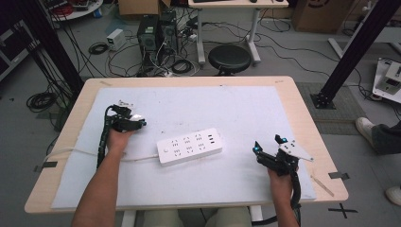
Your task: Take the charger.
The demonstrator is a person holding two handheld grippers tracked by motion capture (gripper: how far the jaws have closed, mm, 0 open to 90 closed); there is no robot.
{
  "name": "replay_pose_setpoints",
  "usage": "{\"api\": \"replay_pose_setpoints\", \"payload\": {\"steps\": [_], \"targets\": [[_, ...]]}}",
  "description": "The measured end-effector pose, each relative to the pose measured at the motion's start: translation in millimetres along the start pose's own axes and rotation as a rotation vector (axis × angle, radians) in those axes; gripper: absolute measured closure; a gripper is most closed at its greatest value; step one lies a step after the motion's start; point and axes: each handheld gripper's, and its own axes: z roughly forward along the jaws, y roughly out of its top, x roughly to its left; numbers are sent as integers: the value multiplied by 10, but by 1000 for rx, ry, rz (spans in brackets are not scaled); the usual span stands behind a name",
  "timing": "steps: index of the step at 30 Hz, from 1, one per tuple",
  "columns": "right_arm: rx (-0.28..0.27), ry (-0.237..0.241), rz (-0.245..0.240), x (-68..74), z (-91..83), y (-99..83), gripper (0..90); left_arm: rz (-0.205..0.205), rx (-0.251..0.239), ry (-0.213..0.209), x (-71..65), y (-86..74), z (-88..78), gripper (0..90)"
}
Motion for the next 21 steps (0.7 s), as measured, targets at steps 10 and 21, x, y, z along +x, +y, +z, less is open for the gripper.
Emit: {"api": "replay_pose_setpoints", "payload": {"steps": [10, 21], "targets": [[4, 1, 4, 1, -4, 0, 171, -7, -73, 6, -58, 31, -222, 425], [-1, 5, -8, 4, -5, -1, 170, 65, -185, -18, -315, 144, -753, 425]]}}
